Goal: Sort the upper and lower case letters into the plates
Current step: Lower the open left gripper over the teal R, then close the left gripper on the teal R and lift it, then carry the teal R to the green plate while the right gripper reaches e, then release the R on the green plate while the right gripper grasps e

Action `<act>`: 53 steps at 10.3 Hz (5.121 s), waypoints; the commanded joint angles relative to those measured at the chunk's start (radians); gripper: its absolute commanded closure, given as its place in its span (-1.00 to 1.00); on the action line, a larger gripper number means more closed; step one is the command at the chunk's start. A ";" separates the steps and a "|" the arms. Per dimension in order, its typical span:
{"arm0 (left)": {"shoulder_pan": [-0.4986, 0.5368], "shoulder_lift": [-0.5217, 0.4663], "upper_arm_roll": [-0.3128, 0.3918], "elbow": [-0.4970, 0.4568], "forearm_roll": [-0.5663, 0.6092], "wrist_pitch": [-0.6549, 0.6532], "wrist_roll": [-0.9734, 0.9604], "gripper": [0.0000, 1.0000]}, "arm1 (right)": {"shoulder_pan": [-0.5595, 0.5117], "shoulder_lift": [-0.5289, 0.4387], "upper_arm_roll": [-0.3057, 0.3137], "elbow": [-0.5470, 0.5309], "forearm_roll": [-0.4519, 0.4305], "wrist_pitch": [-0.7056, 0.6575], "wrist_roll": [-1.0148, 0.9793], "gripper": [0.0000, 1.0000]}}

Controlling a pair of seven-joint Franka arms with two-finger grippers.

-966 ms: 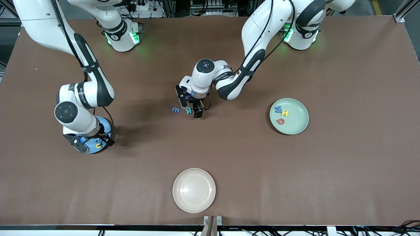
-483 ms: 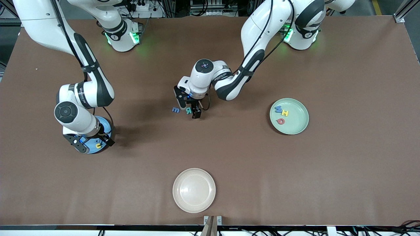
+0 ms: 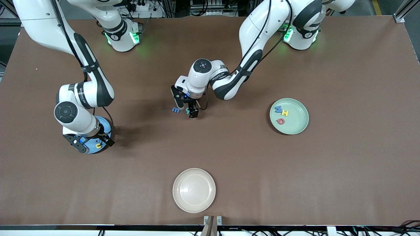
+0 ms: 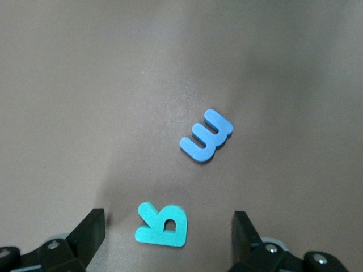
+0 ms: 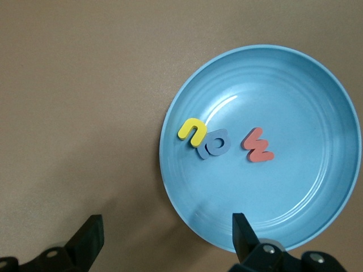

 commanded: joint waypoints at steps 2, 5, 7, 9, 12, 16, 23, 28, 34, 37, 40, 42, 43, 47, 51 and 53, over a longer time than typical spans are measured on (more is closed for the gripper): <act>-0.008 0.030 0.004 0.043 -0.016 -0.005 0.002 -0.99 | -0.001 -0.008 0.002 0.006 0.014 -0.015 -0.003 -1.00; -0.011 0.026 0.002 0.040 -0.021 -0.005 -0.012 -0.60 | 0.001 -0.014 0.004 0.015 0.016 -0.044 0.000 -1.00; -0.013 0.024 0.002 0.040 -0.021 -0.007 -0.012 -0.31 | 0.001 -0.014 0.004 0.023 0.016 -0.067 0.000 -1.00; -0.014 0.021 0.002 0.033 -0.020 -0.008 -0.012 -0.27 | -0.001 -0.009 0.004 0.037 0.016 -0.074 0.000 -1.00; -0.013 0.016 0.004 0.024 -0.012 -0.051 -0.006 -0.55 | -0.002 -0.006 0.004 0.041 0.016 -0.075 0.000 -1.00; -0.007 0.004 0.002 0.010 -0.003 -0.120 0.034 -0.28 | -0.002 -0.005 0.004 0.046 0.016 -0.075 0.000 -1.00; -0.010 0.004 0.002 0.015 -0.004 -0.126 0.031 0.45 | -0.002 -0.005 0.004 0.049 0.016 -0.075 0.000 -1.00; 0.079 -0.077 -0.059 0.024 -0.024 -0.393 0.101 0.61 | 0.002 -0.005 0.004 0.055 0.022 -0.075 0.000 -1.00; 0.533 -0.194 -0.280 0.020 -0.035 -0.859 0.485 0.82 | 0.076 -0.003 0.002 0.058 0.198 -0.069 0.023 -1.00; 0.700 -0.237 -0.291 -0.015 -0.035 -1.048 0.635 0.90 | 0.169 0.004 0.004 0.042 0.249 -0.068 0.104 -1.00; 0.821 -0.300 -0.292 -0.189 -0.047 -1.061 0.629 0.95 | 0.240 0.009 0.004 0.040 0.269 -0.061 0.206 -1.00; 0.898 -0.298 -0.291 -0.250 -0.032 -1.053 0.643 0.95 | 0.286 0.038 0.002 0.037 0.270 -0.013 0.353 -1.00; 0.946 -0.297 -0.292 -0.281 -0.030 -1.033 0.644 0.95 | 0.312 0.049 0.002 0.038 0.270 -0.006 0.418 -1.00; 1.039 -0.295 -0.291 -0.364 -0.009 -0.929 0.673 0.94 | 0.372 0.050 0.002 0.035 0.270 0.001 0.699 -1.00; 1.055 -0.287 -0.291 -0.361 -0.010 -0.920 0.664 -0.32 | 0.470 -0.020 0.002 -0.104 0.272 0.134 0.917 -1.00; 1.053 -0.292 -0.291 -0.338 -0.018 -0.920 0.654 -0.52 | 0.485 -0.063 0.005 -0.159 0.308 0.140 1.027 -1.00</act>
